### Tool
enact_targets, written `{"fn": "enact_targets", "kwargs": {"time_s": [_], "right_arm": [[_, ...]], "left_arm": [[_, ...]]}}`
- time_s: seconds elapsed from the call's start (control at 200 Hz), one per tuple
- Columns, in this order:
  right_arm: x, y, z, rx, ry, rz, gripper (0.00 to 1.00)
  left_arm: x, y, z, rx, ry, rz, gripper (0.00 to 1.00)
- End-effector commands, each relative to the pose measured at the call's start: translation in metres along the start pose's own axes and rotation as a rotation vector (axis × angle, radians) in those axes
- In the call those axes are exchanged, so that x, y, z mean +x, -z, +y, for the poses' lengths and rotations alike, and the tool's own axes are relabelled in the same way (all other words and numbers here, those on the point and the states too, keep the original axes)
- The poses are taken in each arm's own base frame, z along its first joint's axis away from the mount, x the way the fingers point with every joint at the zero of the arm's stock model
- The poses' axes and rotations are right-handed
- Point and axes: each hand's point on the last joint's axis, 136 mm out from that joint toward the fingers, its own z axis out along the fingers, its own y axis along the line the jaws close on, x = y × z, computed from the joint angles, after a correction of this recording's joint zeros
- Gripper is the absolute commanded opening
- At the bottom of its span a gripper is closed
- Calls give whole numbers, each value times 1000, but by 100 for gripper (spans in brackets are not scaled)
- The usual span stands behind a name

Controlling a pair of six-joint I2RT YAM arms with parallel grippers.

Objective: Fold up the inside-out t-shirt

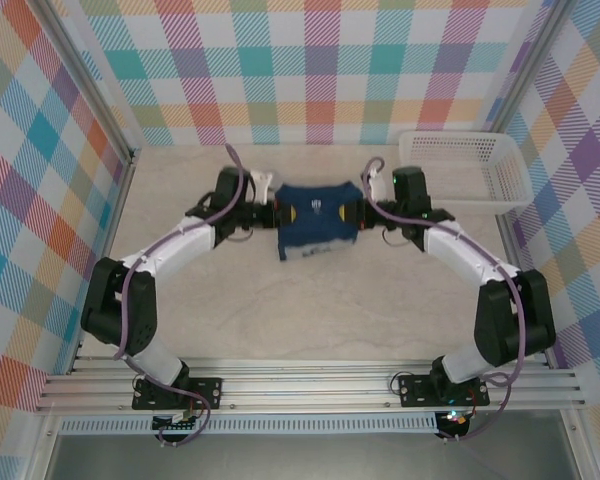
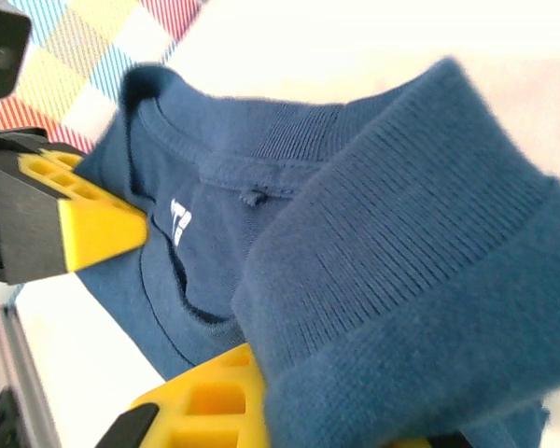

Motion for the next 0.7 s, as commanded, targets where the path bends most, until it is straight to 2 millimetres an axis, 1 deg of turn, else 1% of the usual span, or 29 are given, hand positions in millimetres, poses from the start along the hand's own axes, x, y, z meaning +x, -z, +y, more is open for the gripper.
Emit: {"fn": "enact_targets", "kwargs": {"time_s": [0.0, 0.07, 0.14, 0.21, 0.3, 0.38, 0.46, 0.55, 0.595, 0.63, 0.695], "right_arm": [[28, 6, 20, -67, 7, -13, 0], [49, 10, 19, -49, -16, 3, 0], [61, 13, 16, -31, -38, 19, 0], [65, 10, 11, -7, -59, 36, 0], [66, 2, 2, 13, -77, 59, 0], [64, -6, -6, 39, -85, 82, 0], [66, -16, -18, 76, -99, 124, 0], [69, -27, -35, 136, -116, 179, 1], [74, -32, -48, 189, -130, 215, 2], [78, -35, -59, 233, -145, 245, 3], [92, -40, -78, 315, -183, 320, 5]], "left_arm": [[44, 3, -14, 34, 2, 18, 0], [69, 6, -19, 24, 14, 40, 0], [81, 6, -23, 14, 20, 41, 0], [88, 2, -25, 9, 16, 52, 0], [87, -5, -16, -34, 12, 51, 0], [84, -10, -3, -96, 13, 41, 0], [85, -15, 8, -140, 13, 41, 0], [96, -22, 23, -187, 35, 60, 0], [102, -26, 35, -217, 46, 65, 1], [107, -30, 42, -238, 53, 77, 2], [117, -36, 52, -264, 68, 107, 4]]}}
